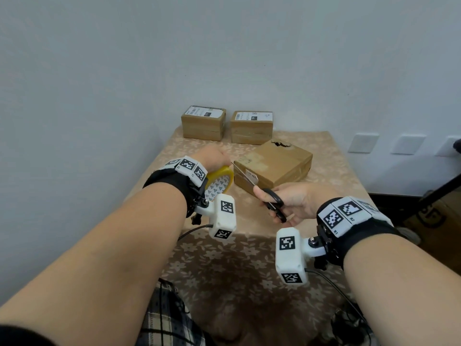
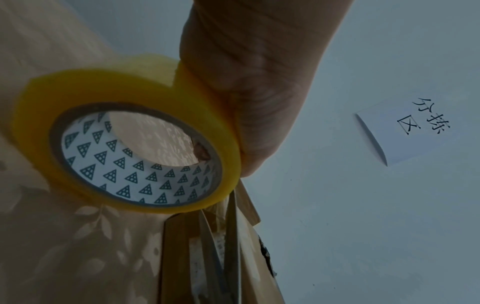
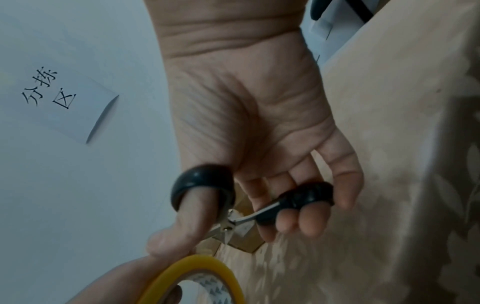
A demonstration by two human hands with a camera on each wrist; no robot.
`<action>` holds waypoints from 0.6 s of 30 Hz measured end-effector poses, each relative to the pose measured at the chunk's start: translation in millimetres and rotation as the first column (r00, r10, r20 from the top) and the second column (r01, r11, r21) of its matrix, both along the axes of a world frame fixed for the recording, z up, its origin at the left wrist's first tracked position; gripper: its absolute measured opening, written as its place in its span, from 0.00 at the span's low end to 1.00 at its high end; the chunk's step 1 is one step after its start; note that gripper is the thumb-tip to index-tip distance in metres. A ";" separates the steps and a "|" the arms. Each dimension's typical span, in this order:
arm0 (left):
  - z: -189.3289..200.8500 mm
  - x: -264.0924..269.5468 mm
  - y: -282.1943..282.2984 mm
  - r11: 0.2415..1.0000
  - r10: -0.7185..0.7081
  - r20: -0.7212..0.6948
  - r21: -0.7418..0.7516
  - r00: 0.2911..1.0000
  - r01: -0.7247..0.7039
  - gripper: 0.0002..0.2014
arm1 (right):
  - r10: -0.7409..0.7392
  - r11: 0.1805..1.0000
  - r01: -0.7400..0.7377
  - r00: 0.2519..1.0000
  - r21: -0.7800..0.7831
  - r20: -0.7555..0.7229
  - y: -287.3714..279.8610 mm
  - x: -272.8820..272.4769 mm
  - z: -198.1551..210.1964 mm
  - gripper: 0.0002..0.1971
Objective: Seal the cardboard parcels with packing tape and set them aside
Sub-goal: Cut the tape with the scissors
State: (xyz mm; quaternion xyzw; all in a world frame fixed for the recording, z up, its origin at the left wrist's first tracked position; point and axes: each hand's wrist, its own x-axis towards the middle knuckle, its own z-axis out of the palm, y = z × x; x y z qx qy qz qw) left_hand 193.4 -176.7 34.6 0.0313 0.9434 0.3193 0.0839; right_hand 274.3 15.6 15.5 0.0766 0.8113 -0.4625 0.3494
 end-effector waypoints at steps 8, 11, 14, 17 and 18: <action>2.7 -6.4 -8.0 0.997 0.067 0.012 -0.035 0.998 -0.067 0.10 | 0.035 0.999 -0.034 0.999 -0.036 0.028 1.2 -3.9 -0.1 0.37; 4.9 -4.5 -7.9 0.994 0.030 0.032 -0.101 0.999 -0.027 0.05 | 0.047 0.997 -0.044 0.998 -0.059 0.049 -4.8 -5.8 -0.5 0.38; 7.3 -1.4 -9.0 0.986 -0.008 0.032 -0.164 0.999 0.013 0.06 | 0.058 0.996 -0.054 0.997 -0.075 0.048 -15.9 -7.4 -1.0 0.37; 11.1 5.2 -9.6 0.980 -0.030 0.043 -0.195 0.999 0.038 0.15 | 0.025 0.995 -0.021 0.999 -0.101 0.040 -20.8 -9.6 -3.5 0.33; 11.8 7.0 -8.4 0.975 -0.050 0.059 -0.214 0.997 0.062 0.16 | 0.017 0.995 -0.013 0.999 -0.103 0.039 -20.3 -10.0 -4.0 0.31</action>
